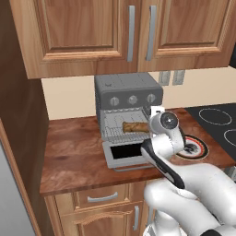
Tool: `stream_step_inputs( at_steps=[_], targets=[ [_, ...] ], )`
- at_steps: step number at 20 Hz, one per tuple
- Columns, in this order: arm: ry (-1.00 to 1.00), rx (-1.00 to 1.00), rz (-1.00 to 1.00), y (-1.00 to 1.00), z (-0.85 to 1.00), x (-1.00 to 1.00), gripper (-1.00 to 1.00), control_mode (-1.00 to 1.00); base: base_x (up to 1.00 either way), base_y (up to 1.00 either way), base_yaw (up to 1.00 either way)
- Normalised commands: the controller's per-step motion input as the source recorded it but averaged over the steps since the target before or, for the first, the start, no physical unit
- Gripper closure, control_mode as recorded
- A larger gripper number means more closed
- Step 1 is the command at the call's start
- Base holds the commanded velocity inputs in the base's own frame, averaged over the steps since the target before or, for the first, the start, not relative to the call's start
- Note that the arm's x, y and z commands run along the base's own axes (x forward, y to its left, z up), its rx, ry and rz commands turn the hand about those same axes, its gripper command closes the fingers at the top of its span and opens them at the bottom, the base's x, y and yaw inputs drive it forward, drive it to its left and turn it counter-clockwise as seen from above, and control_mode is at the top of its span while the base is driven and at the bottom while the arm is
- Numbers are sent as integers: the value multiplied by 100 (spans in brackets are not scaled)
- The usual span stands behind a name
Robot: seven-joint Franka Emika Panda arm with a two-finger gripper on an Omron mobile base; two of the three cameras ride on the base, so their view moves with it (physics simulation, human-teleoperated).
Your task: Pull the toaster oven rack outwards. Pick up the baguette from the plate and place it on the toaster oven rack. Close the toaster oven door fully and set the temperature to the lowest setting.
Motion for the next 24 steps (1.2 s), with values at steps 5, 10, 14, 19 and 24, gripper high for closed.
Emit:
stream_step_inputs(
  at_steps=[5, 10, 14, 19, 24],
  targets=[
    [0, 0, 0, 15, -19, 1, 100, -100, 0, 0, 0],
    [0, 0, 0, 8, -29, 9, 100, -100, 0, 0, 0],
    [0, 0, 1, 1, -18, 40, 100, -100, 0, 0, 0],
    [0, 0, 1, 0, -16, 37, 100, -100, 0, 0, 0],
    [0, 0, 2, 0, -23, 25, 100, -100, 0, 0, 0]
  ],
)
